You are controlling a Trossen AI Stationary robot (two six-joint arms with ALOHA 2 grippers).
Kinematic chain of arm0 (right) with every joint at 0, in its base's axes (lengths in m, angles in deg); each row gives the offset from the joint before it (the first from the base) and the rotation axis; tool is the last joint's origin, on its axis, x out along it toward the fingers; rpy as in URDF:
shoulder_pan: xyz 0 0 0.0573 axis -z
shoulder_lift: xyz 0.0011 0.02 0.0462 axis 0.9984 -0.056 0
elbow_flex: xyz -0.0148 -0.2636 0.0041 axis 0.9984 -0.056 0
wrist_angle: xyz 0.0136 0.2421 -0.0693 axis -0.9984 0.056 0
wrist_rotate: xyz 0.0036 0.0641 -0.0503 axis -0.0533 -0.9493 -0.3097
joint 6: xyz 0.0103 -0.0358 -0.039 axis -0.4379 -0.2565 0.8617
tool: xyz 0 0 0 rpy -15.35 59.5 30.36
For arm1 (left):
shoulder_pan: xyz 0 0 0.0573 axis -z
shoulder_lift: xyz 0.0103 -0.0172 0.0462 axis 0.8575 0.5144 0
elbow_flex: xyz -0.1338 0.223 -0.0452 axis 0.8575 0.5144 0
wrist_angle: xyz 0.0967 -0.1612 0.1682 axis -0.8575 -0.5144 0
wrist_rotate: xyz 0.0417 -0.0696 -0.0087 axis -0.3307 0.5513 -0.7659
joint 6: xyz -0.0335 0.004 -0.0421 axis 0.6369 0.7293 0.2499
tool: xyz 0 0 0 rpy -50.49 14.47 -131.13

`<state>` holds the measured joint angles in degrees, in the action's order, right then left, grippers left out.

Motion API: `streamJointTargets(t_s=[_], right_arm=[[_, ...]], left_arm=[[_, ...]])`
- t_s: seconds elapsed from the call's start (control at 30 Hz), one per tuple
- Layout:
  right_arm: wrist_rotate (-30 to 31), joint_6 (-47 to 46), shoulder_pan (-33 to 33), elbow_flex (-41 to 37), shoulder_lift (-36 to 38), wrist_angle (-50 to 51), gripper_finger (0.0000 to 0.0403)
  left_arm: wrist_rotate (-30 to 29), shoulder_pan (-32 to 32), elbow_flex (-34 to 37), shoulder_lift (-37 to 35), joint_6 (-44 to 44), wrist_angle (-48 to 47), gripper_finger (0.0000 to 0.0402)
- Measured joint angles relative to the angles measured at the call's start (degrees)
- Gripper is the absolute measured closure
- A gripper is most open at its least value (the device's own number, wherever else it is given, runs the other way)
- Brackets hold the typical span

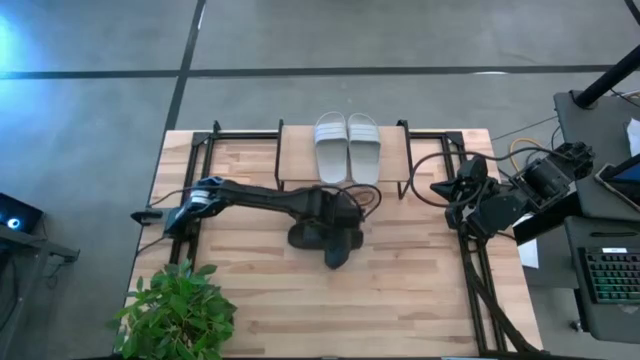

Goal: Pick and place slides into the shelf
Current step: Put the left black slide under the shelf

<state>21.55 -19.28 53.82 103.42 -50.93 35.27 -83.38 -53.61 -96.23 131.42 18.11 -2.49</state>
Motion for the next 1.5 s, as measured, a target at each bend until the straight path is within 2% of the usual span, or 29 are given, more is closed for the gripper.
streamJointTargets(t_s=[0.13, 0.3, 0.43, 0.5, 0.67, 0.8, 0.87, 1.07, 1.23, 1.4, 1.5], right_arm=[[0.0, -0.1, 0.0, 0.0, 0.0, 0.0, 0.0394], [0.0, 0.6, 0.0, 0.0, 0.0, 0.0, 0.0394], [0.0, 0.8, 0.0, 0.0, 0.0, 0.0, 0.0394], [0.0, 1.2, 0.0, 0.0, 0.0, 0.1, 0.0394], [0.0, 1.9, 0.0, 0.0, 0.0, 0.1, 0.0394], [0.0, 2.2, 0.0, 0.0, 0.0, 0.1, 0.0394], [0.0, 2.3, 0.0, 0.0, 0.0, 0.1, 0.0394], [0.0, 2.3, 0.0, 0.0, 0.1, 0.1, 0.0394], [0.0, 2.3, 0.0, 0.0, 0.3, 0.3, 0.0394], [-0.2, 2.3, 0.0, 0.0, 0.8, 0.3, 0.0394], [-0.2, 2.3, 0.0, 0.0, 1.1, 0.3, 0.0394]], left_arm=[[10.7, 1.7, 0.2, -0.1, 0.4, -0.7, 0.0402], [26.8, 4.8, 0.3, -0.7, 3.8, -1.4, 0.0401], [28.2, 8.5, -1.0, -3.1, 8.1, -0.7, 0.0401], [24.9, 9.3, -1.4, -5.2, 9.6, 0.1, 0.0401], [0.9, 8.8, -1.4, -8.7, 12.1, 0.7, 0.0401], [-10.2, 6.7, -1.4, -9.3, 9.6, 1.1, 0.0401], [-10.7, 5.0, -1.3, -8.6, 7.3, 1.1, 0.0401], [-4.8, 0.6, 0.5, -3.6, -0.2, 0.4, 0.0401], [-10.5, -0.8, 0.3, 0.6, -2.9, -3.5, 0.0401], [-13.3, -1.1, 0.4, 4.1, -2.8, -7.8, 0.0401], [-15.1, -1.0, 0.1, 5.8, -2.8, -7.0, 0.0401]])
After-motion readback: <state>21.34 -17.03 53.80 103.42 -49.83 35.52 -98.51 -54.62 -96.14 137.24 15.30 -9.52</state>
